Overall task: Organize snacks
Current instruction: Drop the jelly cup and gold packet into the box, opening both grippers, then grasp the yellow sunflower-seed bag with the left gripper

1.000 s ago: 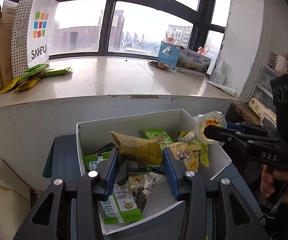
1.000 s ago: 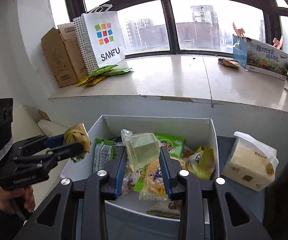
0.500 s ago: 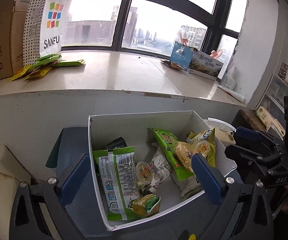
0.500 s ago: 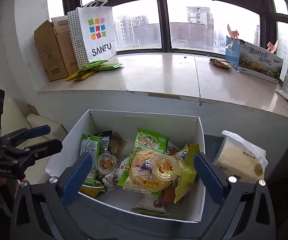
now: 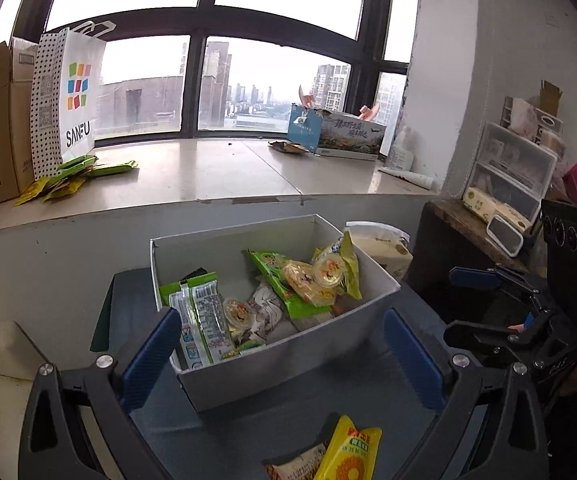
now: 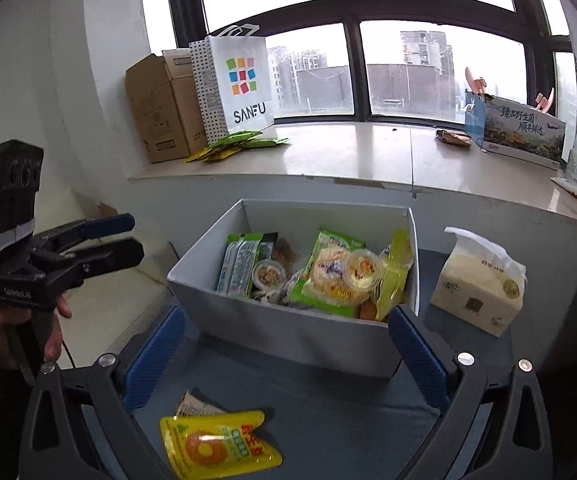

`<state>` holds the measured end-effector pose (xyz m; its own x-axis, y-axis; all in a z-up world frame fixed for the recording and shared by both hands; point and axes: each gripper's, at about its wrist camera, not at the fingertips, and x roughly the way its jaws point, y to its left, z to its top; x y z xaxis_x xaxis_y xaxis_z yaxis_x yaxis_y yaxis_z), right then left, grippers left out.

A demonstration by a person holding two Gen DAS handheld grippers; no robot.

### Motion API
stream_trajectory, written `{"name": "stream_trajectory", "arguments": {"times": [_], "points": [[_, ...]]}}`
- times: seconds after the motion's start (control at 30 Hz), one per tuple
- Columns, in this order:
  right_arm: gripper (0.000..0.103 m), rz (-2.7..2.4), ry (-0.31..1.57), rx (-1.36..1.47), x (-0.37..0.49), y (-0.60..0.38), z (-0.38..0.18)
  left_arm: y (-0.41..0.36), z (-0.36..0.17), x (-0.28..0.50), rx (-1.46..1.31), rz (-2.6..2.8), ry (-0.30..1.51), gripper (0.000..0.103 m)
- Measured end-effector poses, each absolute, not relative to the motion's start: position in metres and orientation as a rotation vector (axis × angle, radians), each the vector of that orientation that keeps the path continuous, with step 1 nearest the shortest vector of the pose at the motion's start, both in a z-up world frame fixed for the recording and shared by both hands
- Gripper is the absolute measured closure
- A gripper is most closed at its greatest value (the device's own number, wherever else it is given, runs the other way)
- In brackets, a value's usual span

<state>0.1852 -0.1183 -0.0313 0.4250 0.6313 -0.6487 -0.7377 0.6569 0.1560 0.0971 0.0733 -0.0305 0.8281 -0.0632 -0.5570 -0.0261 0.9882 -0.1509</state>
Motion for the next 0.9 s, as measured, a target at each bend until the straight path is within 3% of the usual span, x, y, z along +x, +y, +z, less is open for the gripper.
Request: {"name": "stream_trajectory", "arguments": {"times": [0.47, 0.9], "points": [[0.000, 0.816, 0.918, -0.026, 0.108, -0.216, -0.105, 0.034, -0.074, 0.008, -0.161, -0.042, 0.662, 0.000], [0.000, 0.778, 0.868, 0.014, 0.108, -0.234, -0.093, -0.034, -0.147, 0.074, 0.162, -0.254, 0.974, 0.000]]}}
